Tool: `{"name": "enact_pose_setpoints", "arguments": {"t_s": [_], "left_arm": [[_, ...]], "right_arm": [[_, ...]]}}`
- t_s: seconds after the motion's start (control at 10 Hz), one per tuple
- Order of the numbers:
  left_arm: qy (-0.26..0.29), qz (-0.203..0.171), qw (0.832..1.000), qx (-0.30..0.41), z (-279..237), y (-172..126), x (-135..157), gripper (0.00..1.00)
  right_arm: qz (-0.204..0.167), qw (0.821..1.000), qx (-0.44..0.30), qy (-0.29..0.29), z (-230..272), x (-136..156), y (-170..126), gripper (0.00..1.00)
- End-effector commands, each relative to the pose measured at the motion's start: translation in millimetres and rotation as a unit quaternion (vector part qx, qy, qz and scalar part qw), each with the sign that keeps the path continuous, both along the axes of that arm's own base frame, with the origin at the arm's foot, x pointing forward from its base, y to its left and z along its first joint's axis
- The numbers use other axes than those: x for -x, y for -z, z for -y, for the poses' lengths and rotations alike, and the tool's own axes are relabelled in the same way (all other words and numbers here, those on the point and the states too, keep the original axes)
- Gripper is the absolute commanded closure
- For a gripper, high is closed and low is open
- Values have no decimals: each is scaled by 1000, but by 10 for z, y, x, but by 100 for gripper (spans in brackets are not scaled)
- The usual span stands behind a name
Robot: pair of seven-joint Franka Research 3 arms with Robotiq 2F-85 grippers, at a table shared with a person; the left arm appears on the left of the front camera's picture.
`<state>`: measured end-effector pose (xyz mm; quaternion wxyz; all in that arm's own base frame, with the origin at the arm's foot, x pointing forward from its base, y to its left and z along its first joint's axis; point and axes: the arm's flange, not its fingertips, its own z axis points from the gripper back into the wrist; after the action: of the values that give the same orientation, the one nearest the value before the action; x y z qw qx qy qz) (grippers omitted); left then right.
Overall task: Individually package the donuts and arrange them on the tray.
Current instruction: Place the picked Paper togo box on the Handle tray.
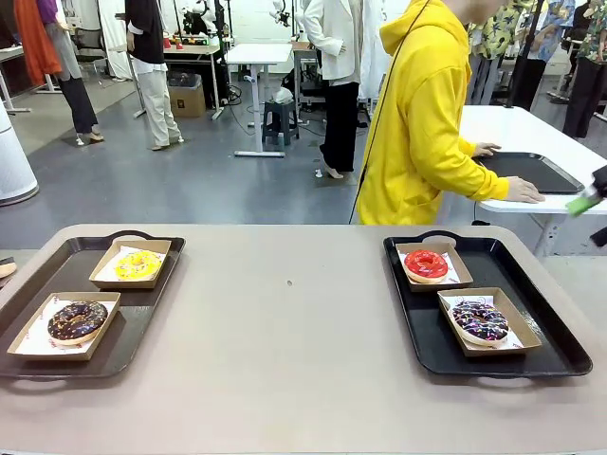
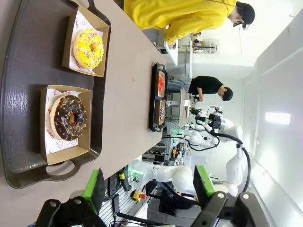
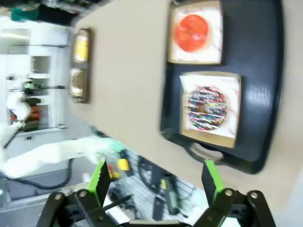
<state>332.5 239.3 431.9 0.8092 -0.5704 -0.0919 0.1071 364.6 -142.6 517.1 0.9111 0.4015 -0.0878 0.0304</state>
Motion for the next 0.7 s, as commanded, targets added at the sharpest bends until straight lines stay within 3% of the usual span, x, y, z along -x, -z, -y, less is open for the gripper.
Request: {"name": "enact_pose_setpoints", "arguments": {"t_s": [0.0,0.3,0.6], "left_arm": [[0,3,1000,1,-3,-19,23,2],[0,3,1000,1,-3,-19,23,2],[0,3,1000,1,-3,-19,23,2]], "right_arm": [[-6,994,-105,-4,464,-192,180,0],[-14,982,-184,32,1019,-12,611,0],[-23,978,-204,45,1260,57,975,0]]}}
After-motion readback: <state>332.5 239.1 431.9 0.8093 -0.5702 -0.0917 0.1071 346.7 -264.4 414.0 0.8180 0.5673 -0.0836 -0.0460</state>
